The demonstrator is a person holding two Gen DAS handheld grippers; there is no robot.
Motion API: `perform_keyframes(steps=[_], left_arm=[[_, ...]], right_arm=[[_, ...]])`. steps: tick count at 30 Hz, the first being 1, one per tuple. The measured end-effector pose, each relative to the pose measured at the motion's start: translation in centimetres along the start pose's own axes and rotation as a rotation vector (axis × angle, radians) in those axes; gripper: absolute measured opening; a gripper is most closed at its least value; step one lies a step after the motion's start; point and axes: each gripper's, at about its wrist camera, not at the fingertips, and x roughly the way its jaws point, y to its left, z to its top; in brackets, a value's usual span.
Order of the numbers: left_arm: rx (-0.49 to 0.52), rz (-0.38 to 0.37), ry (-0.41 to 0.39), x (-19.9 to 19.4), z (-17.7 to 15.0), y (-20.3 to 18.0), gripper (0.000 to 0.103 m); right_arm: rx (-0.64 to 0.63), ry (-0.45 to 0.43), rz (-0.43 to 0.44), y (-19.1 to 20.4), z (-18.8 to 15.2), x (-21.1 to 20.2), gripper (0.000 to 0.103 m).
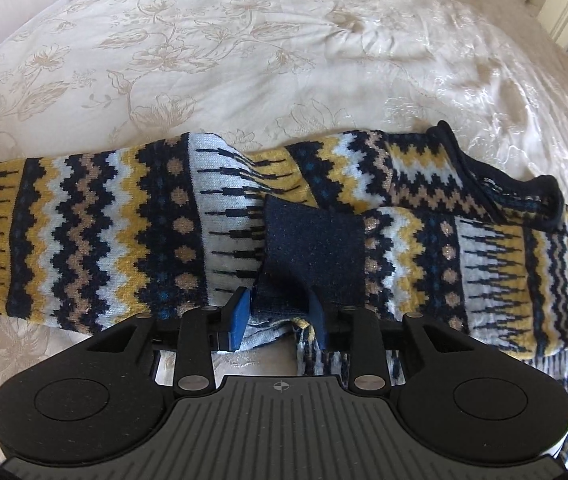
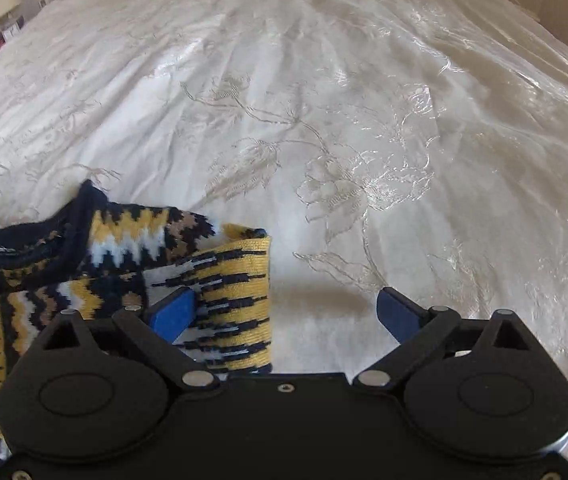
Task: Fold small clothes
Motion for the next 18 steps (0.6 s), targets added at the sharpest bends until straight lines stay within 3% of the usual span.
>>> perform_keyframes(steps=[5,9,13,16,18], left_arm=[[-0.003,0.003,-0.003,-0.3,-0.8,0.5,0.037],[-0.025,-0.001,0.010,-0.7,-1.7,1.0,0.038],[-0.025,0.000,0.019,-1.1,-2.6,1.0,0.038],[-0.038,-0.004,0.025,-1.5,-3.3,1.0,0.038],[-0.046,-0.005,0.027,-1.9,-3.7,1.2,0.038]], right_arm=[[0.051,0.046,-0.093,-1.8,0.6,1.4,0.100],[0.046,0.016,-0.072,-1.8,0.0,-0.9,0.100],[0.006,0.001,0.020,-0.7,-1.4,-2.9,0.100],[-0.041,0.042,0.048,0.1,-3.4,-2.7,0.100],[-0.046,0.096,0.018,-0.3,-5.1,-2.1,0.100]])
